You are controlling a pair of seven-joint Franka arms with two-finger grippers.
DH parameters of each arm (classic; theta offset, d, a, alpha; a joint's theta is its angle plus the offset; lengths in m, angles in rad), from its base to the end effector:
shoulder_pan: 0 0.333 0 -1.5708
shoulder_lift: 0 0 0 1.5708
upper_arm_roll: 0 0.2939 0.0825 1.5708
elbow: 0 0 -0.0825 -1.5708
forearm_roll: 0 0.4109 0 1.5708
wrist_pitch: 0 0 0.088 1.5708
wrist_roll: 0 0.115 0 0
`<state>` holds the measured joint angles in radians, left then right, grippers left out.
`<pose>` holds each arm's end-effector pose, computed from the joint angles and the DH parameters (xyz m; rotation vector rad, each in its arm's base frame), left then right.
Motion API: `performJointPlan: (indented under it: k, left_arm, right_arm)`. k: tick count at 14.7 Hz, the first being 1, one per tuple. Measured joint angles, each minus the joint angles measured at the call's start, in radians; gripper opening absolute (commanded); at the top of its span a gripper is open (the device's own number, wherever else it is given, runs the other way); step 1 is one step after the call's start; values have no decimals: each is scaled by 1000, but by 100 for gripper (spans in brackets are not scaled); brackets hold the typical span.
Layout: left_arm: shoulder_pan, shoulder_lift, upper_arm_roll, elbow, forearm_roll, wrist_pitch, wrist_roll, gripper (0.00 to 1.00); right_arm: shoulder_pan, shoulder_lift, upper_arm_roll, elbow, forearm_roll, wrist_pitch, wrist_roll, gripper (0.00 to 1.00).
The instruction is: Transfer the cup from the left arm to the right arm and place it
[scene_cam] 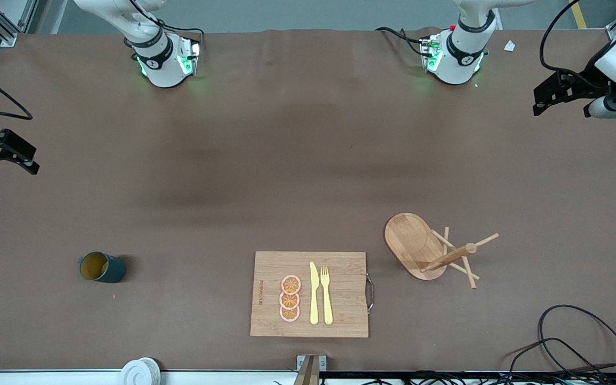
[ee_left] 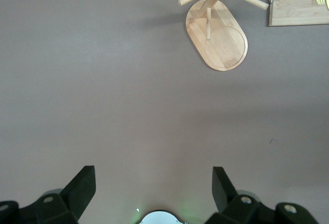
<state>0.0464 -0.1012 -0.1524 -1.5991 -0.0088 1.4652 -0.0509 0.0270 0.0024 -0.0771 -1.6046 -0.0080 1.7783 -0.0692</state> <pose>0.5371 -0.0624 0.6274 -3.1308 0.0859 0.0521 0.6023 -0.0309 0.5960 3.1118 0.0313 0.2660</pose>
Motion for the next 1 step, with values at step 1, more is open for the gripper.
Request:
performJointPlan:
  k: [1]
  left_arm:
    - [0,1,0,4,0,0,0,100]
  right_arm:
    - [-10,2,0,1,0,0,0,100]
